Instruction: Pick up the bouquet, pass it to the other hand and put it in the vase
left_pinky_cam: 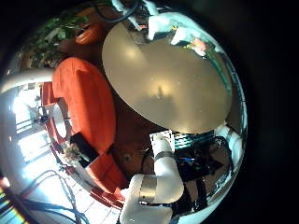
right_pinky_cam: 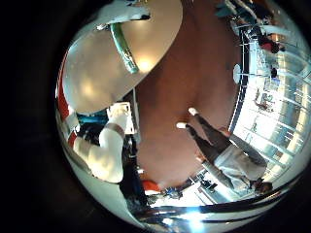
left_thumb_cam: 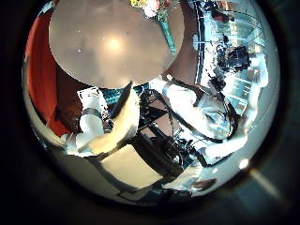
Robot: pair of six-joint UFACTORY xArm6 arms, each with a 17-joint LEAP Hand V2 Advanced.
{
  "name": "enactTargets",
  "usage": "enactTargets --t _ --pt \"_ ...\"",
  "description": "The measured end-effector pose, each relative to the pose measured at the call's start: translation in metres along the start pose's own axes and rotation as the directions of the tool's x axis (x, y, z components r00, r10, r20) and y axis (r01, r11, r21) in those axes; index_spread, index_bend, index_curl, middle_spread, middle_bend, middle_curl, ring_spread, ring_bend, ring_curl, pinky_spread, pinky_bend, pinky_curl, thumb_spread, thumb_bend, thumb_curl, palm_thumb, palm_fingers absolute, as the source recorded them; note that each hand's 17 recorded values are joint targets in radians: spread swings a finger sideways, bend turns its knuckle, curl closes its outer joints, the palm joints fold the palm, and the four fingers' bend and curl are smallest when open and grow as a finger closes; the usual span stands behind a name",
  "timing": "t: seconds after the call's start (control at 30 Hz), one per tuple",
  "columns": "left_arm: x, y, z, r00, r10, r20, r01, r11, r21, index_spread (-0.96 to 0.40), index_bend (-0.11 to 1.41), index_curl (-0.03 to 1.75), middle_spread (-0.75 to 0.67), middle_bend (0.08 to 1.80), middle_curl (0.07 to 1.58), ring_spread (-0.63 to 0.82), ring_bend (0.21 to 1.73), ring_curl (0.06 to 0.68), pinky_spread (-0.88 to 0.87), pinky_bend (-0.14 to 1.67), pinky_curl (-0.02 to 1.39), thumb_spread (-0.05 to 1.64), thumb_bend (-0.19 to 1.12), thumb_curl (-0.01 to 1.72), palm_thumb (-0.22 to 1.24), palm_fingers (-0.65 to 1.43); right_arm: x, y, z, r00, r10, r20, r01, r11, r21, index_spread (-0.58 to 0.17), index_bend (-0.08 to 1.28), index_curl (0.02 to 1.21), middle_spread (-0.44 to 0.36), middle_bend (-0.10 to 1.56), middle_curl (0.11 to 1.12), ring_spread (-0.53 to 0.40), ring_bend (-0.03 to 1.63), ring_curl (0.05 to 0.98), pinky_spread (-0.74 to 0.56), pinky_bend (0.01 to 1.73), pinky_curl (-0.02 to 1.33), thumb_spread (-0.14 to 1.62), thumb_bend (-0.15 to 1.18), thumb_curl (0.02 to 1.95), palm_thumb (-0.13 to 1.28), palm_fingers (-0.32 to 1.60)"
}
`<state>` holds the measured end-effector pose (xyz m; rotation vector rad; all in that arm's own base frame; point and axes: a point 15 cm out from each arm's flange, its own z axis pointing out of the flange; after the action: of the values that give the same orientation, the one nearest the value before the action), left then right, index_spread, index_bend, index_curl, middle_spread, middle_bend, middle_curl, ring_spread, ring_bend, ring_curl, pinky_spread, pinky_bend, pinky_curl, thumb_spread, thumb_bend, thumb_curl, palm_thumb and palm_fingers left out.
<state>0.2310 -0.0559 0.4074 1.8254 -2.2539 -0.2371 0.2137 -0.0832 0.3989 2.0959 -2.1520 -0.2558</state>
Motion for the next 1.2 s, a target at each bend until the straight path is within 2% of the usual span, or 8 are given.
enactTargets --t 0.17,0.4,0.8,0.93,1.03,1.07,1.2 --pt "0.000 0.002 0.001 1.000 0.008 0.009 -0.008 1.000 -0.009 -0.12 0.20 0.43 0.19 0.18 0.32 0.34 0.55 0.129 0.37 0.24 0.32 1.19 -0.02 0.31 0.35 0.35 -0.002 -0.003 0.001 1.000 0.001 0.004 -0.001 1.000 -0.006 -0.439 0.19 0.38 -0.165 0.48 0.44 -0.195 0.85 0.213 0.16 0.74 -0.01 1.16 -0.02 0.33 0.42 0.52" --pt "-0.002 0.001 -0.003 1.000 0.009 0.022 -0.008 1.000 -0.005 -0.12 0.19 0.43 0.18 0.18 0.32 0.33 0.55 0.129 0.37 0.23 0.32 1.19 -0.02 0.31 0.35 0.36 -0.001 -0.004 0.004 1.000 0.001 0.008 -0.001 1.000 -0.019 -0.443 0.19 0.38 -0.150 0.48 0.44 -0.188 0.86 0.211 0.16 0.75 -0.01 1.17 -0.02 0.32 0.42 0.51" --pt "0.014 -0.006 -0.005 0.995 0.083 0.052 -0.082 0.996 -0.019 -0.13 0.19 0.43 0.18 0.18 0.32 0.33 0.55 0.130 0.37 0.24 0.33 1.19 -0.02 0.31 0.35 0.35 0.003 0.006 0.003 0.999 0.036 0.013 -0.036 0.999 -0.015 -0.446 0.19 0.39 -0.158 0.49 0.44 -0.184 0.87 0.210 0.16 0.75 -0.01 1.17 -0.02 0.32 0.42 0.53" --pt "0.011 0.000 -0.002 0.993 0.105 0.062 -0.102 0.994 -0.038 -0.12 0.19 0.43 0.18 0.18 0.32 0.33 0.55 0.131 0.37 0.24 0.33 1.19 -0.02 0.31 0.35 0.35 0.006 -0.005 0.010 0.999 0.047 0.027 -0.046 0.998 -0.044 -0.403 0.17 0.38 -0.157 0.48 0.44 -0.192 0.90 0.219 0.13 0.79 0.00 1.17 -0.03 0.32 0.40 0.53" --pt "0.006 0.001 -0.002 0.989 0.127 0.076 -0.124 0.991 -0.043 -0.12 0.19 0.43 0.18 0.18 0.32 0.33 0.55 0.131 0.37 0.24 0.33 1.19 -0.02 0.31 0.35 0.35 -0.002 -0.022 0.021 0.995 0.057 0.081 -0.051 0.997 -0.063 -0.377 0.17 0.38 -0.151 0.48 0.44 -0.192 0.92 0.226 0.12 0.81 -0.01 1.16 -0.02 0.32 0.39 0.52" --pt "0.003 0.001 -0.002 0.987 0.134 0.085 -0.131 0.990 -0.045 -0.12 0.19 0.43 0.18 0.18 0.32 0.33 0.55 0.132 0.37 0.24 0.33 1.19 -0.02 0.31 0.35 0.35 -0.006 -0.028 0.023 0.993 0.060 0.102 -0.055 0.997 -0.058 -0.339 0.18 0.38 -0.134 0.47 0.44 -0.188 0.92 0.228 0.12 0.81 -0.01 1.15 -0.02 0.32 0.39 0.50" --pt "-0.007 -0.002 -0.001 0.978 0.176 0.111 -0.170 0.984 -0.058 -0.12 0.19 0.43 0.18 0.18 0.32 0.33 0.55 0.133 0.37 0.24 0.33 1.19 -0.02 0.31 0.34 0.35 -0.010 -0.059 0.023 0.981 0.130 0.145 -0.134 0.991 0.018 -0.312 0.18 0.38 -0.118 0.49 0.45 -0.180 0.93 0.232 0.12 0.82 -0.01 1.14 -0.02 0.33 0.41 0.49"
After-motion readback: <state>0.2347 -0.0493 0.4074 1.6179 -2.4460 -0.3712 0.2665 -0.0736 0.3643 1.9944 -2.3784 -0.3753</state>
